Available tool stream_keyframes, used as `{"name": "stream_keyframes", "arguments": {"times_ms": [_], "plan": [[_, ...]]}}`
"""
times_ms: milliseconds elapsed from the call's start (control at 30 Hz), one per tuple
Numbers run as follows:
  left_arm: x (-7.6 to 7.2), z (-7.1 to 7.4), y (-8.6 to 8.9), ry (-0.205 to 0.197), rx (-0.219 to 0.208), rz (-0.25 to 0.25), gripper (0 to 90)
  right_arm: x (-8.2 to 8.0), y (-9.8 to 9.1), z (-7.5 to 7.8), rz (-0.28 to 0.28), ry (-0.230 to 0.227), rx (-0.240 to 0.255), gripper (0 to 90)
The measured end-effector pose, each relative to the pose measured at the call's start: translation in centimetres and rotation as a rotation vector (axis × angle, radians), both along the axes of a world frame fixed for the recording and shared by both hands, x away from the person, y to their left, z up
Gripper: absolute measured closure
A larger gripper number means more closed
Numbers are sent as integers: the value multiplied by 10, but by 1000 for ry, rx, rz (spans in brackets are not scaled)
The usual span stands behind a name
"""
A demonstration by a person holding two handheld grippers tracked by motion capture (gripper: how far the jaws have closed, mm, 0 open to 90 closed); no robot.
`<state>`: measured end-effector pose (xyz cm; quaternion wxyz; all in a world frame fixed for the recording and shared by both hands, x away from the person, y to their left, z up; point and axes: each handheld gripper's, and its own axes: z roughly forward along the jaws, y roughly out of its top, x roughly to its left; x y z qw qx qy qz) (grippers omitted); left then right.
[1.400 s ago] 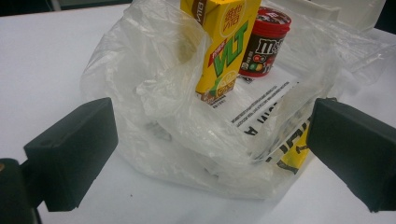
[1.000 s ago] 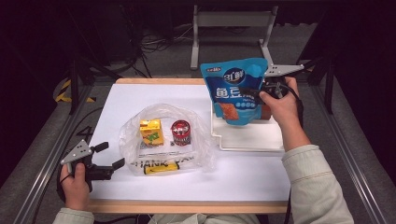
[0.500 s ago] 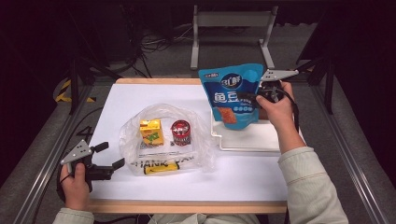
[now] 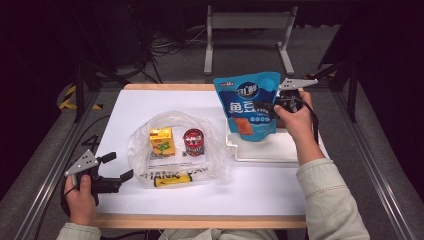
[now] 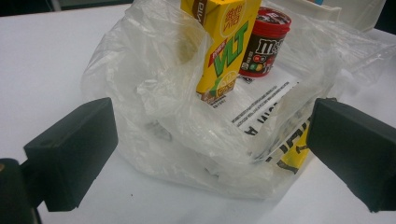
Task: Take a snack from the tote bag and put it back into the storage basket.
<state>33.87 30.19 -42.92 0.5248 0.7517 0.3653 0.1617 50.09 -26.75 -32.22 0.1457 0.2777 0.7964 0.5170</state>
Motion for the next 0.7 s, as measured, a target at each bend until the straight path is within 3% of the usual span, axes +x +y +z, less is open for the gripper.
{"name": "stream_keyframes", "arguments": {"times_ms": [700], "plan": [[0,0,-1,3,7,-6,28,6,-22,-9,-2,-12,-16,864]]}}
